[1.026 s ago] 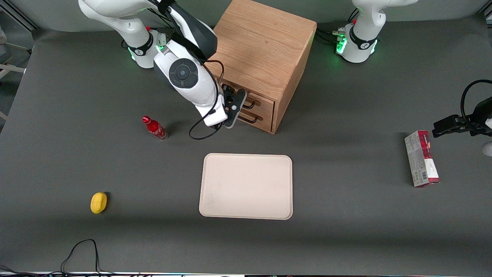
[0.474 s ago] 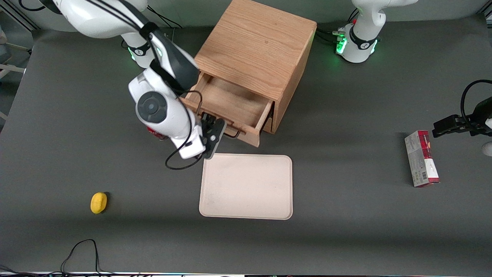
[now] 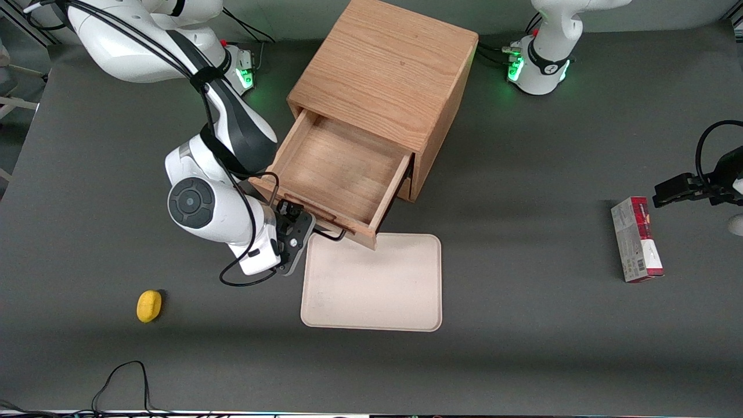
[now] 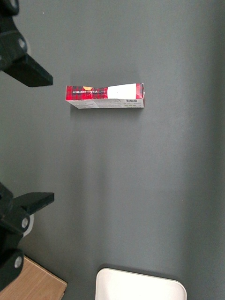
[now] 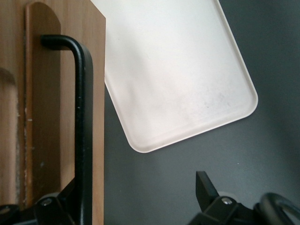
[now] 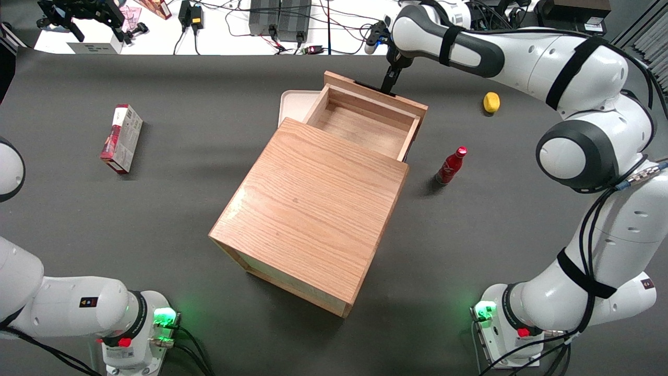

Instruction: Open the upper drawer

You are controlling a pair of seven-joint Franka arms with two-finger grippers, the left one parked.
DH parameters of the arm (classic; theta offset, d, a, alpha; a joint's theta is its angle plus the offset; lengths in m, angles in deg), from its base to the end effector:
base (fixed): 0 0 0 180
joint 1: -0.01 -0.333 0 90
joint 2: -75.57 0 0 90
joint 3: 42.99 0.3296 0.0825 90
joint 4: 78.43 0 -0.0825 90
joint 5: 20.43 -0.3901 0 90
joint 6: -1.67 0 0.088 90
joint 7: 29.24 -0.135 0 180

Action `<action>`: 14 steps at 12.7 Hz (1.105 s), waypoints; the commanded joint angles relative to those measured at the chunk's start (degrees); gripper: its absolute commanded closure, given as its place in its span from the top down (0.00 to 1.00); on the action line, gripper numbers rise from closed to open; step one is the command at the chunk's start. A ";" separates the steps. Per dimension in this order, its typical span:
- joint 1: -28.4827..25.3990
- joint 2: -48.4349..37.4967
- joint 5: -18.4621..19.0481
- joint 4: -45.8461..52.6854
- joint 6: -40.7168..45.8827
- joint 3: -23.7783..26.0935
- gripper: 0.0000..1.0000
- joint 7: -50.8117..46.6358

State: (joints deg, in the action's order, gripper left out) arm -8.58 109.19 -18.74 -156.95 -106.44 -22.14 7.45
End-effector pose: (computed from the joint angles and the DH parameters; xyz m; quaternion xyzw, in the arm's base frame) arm 0.6518 0.3086 0.3712 -0.8464 -0.5254 0.0113 0.0865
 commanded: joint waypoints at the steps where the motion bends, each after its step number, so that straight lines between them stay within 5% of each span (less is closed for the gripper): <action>1: -0.46 1.28 1.74 3.54 1.33 -1.68 1.00 0.75; 11: -0.03 -2.22 1.22 14.80 2.56 -7.57 1.00 0.67; 14: 0.06 -11.00 -7.73 12.35 15.25 -16.07 1.00 -8.42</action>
State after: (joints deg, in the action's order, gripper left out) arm -8.30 104.03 -21.95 -141.95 -98.43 -33.37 5.10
